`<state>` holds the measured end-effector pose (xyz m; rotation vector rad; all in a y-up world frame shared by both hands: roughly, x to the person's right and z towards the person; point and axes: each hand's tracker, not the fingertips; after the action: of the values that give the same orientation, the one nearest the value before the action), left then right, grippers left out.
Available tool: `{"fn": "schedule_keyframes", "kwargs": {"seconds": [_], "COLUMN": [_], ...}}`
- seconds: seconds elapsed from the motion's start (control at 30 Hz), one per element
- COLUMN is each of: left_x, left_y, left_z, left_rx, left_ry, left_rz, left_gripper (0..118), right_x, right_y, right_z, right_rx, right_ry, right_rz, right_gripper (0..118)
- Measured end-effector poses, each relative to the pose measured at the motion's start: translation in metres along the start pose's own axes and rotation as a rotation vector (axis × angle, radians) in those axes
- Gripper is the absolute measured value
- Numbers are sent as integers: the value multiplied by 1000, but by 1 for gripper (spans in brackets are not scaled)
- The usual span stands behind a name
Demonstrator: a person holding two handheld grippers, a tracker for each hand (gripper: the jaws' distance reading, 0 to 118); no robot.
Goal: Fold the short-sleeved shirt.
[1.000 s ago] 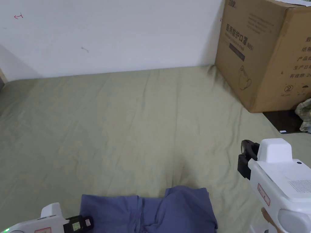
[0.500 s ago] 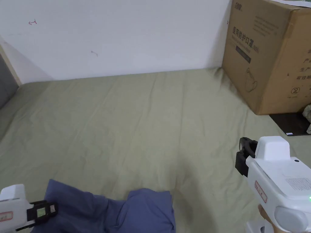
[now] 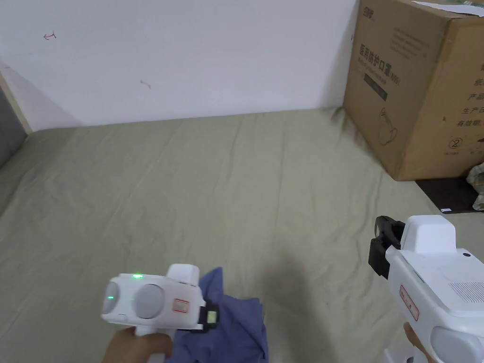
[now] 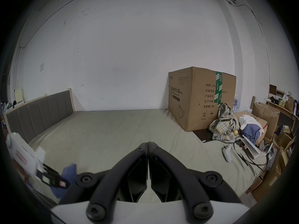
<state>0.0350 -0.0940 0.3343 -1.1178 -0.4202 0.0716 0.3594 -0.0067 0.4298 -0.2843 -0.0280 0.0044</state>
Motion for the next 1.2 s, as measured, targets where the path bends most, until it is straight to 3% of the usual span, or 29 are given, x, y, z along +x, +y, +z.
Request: {"fn": "schedule_keyframes", "kwargs": {"seconds": [0.13, 0.3, 0.47, 0.5, 0.57, 0.6, 0.63, 0.8, 0.87, 0.9, 0.93, 0.97, 1.03, 1.1, 1.2], "left_x": [30, 38, 32, 31, 30, 30, 29, 20, 15, 13, 11, 9, 5, 6, 14], "left_y": [-9, -23, -24, -23, -22, -22, -21, -15, -17, -19, -21, -25, -31, -37, -49], "left_z": [-51, -92, -78, -69, -44, -33, -19, 19, 23, 24, 24, 22, 14, 3, -14], "left_rx": [-94, -133, -75, -53, 29, 78, 149, 376, 429, 449, 477, 506, 499, 483, 445], "left_ry": [36, 57, -5, -57, -105, -109, -95, 5, 63, 87, 98, 86, 68, 81, 88], "left_rz": [-73, -66, 8, 38, 85, 98, 101, 67, 57, 51, 46, 47, 36, -5, -72], "left_gripper": [11, 14, 39, 49, 90, 102, 107, 107, 104, 96, 81, 52, 14, 0, 0], "right_x": [7, 11, 11, 11, 11, 11, 11, 7, 4, 3, 2, 2, 3, 3, 5], "right_y": [-1, -4, -6, -6, -6, -6, -6, -3, 0, 0, 1, 1, 0, -1, -2], "right_z": [2, 2, 4, 4, 3, 3, 3, 3, 6, 7, 7, 7, 6, 6, 5], "right_rx": [-3, -11, -17, -18, -18, -18, -17, -10, -8, -7, -7, -7, -8, -12, -15], "right_ry": [-13, -26, -27, -27, -27, -28, -28, -21, -18, -16, -14, -13, -14, -15, -18], "right_rz": [2, -2, 0, 1, -1, -3, -6, -9, -8, -10, -11, -12, -11, -10, -8], "right_gripper": [0, 0, 0, 0, 0, 0, 0, 0, 0, 0, 0, 0, 0, 0, 0]}}
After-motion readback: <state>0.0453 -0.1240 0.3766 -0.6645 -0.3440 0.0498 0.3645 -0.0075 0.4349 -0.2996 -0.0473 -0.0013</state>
